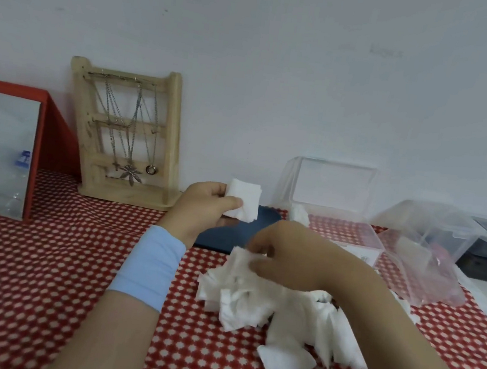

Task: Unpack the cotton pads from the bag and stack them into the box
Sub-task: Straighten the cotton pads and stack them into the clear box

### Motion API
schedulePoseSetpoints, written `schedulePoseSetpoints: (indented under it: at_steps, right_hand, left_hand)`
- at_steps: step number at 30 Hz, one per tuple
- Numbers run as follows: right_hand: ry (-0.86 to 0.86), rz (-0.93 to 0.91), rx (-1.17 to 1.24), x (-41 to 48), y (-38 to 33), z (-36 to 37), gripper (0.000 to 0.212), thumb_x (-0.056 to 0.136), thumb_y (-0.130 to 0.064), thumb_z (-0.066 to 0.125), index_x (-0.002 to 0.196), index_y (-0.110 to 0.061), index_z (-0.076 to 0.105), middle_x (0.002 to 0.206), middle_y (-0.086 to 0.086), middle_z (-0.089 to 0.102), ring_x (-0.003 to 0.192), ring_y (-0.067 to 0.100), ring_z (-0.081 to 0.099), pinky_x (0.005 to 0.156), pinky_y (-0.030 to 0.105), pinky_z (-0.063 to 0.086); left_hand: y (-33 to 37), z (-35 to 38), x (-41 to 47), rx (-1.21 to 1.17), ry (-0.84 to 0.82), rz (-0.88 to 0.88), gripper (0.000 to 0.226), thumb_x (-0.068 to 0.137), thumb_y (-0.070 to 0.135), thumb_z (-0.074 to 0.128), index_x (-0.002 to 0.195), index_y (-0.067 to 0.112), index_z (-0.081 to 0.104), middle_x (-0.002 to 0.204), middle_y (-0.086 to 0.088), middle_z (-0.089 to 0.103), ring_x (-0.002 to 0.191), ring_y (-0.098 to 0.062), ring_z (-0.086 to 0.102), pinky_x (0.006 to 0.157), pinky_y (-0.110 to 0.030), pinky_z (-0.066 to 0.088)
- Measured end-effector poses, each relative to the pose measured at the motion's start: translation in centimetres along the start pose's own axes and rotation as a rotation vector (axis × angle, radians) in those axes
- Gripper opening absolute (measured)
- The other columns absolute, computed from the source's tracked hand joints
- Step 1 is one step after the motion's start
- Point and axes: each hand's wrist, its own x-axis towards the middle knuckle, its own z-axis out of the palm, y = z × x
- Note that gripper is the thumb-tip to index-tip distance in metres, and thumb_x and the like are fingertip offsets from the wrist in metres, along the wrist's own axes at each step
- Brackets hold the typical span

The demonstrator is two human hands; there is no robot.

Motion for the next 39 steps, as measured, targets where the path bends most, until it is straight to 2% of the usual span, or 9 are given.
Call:
schedulePoseSetpoints:
  at_steps: [3,7,10,14,17,21,24,28,39]
  right_hand:
    - [0.155,0.011,0.169,-0.1,1.1,-0.7,0.021,0.090,-0.023,0.060,0.085,-0.005,0.070,0.084,0.012,0.070,0.080,0.028,0.065,0.075,0.045,0.055]
    - [0.320,0.102,0.666,-0.2,2.7,-1.7,0.013,0.096,-0.015,0.060,0.094,-0.013,0.073,0.085,0.002,0.074,0.072,0.014,0.069,0.066,0.029,0.056]
    - [0.323,0.105,1.038,-0.1,3.9,-1.5,0.022,0.102,-0.012,0.052,0.104,-0.012,0.074,0.088,0.006,0.074,0.071,0.014,0.064,0.061,0.027,0.049]
    - [0.270,0.060,1.221,-0.1,4.8,-1.0,0.020,0.100,-0.014,0.059,0.115,-0.008,0.072,0.094,0.016,0.075,0.076,0.022,0.068,0.055,0.028,0.047]
    - [0.296,0.149,1.232,0.0,5.4,-1.0,0.020,0.092,-0.009,0.070,0.112,-0.006,0.073,0.104,0.024,0.073,0.081,0.028,0.069,0.056,0.032,0.056]
    - [0.469,0.324,1.044,0.1,6.6,-1.4,0.009,0.087,-0.012,0.076,0.096,-0.008,0.076,0.093,0.012,0.078,0.079,0.023,0.072,0.075,0.040,0.060]
    - [0.525,0.299,1.067,-0.2,6.9,-2.1,0.011,0.086,-0.012,0.077,0.095,-0.007,0.075,0.088,0.009,0.077,0.072,0.017,0.066,0.067,0.033,0.051]
    - [0.417,0.210,1.119,-0.3,6.5,-2.3,0.019,0.086,-0.011,0.077,0.102,-0.002,0.073,0.083,0.004,0.071,0.065,0.013,0.060,0.061,0.028,0.047]
    - [0.436,0.279,0.995,0.1,6.4,-1.8,0.015,0.083,-0.012,0.079,0.095,-0.005,0.074,0.071,-0.002,0.070,0.049,0.003,0.058,0.046,0.019,0.040]
  left_hand:
    - [-0.1,0.4,0.0,0.014,0.018,0.007,0.011,0.094,0.004,0.066,0.099,0.012,0.070,0.109,-0.008,0.074,0.099,-0.020,0.073,0.076,-0.029,0.063]
    - [0.0,0.9,-0.1,0.040,0.084,0.049,0.010,0.094,0.005,0.066,0.095,0.014,0.071,0.102,-0.003,0.075,0.094,-0.016,0.073,0.071,-0.025,0.063]
    - [0.0,1.7,-0.4,-0.001,0.058,0.032,0.012,0.095,0.005,0.065,0.092,0.015,0.071,0.096,0.000,0.077,0.088,-0.011,0.075,0.071,-0.024,0.062]
    - [-0.2,3.3,-1.1,-0.085,-0.115,-0.030,0.015,0.097,0.010,0.065,0.109,0.008,0.073,0.105,-0.007,0.079,0.099,-0.019,0.076,0.083,-0.031,0.062]
    - [-0.3,4.2,-1.2,-0.203,-0.174,-0.065,0.021,0.098,0.012,0.064,0.116,0.003,0.071,0.110,-0.014,0.077,0.103,-0.025,0.075,0.083,-0.032,0.062]
    - [-0.8,4.6,-1.0,-0.232,-0.093,-0.080,0.024,0.100,0.014,0.062,0.116,-0.002,0.070,0.111,-0.015,0.076,0.101,-0.026,0.075,0.086,-0.034,0.062]
    - [-1.2,4.9,-0.9,-0.212,-0.050,-0.075,0.020,0.099,0.013,0.065,0.113,0.000,0.072,0.110,-0.014,0.077,0.102,-0.025,0.075,0.083,-0.033,0.062]
    - [-1.1,5.3,-1.2,-0.232,-0.093,-0.066,0.021,0.100,0.013,0.061,0.113,0.000,0.072,0.112,-0.014,0.076,0.104,-0.026,0.074,0.082,-0.033,0.062]
    - [-0.2,5.4,-1.8,-0.226,-0.207,-0.077,0.024,0.103,0.012,0.054,0.115,0.001,0.072,0.111,-0.017,0.076,0.104,-0.027,0.074,0.081,-0.032,0.063]
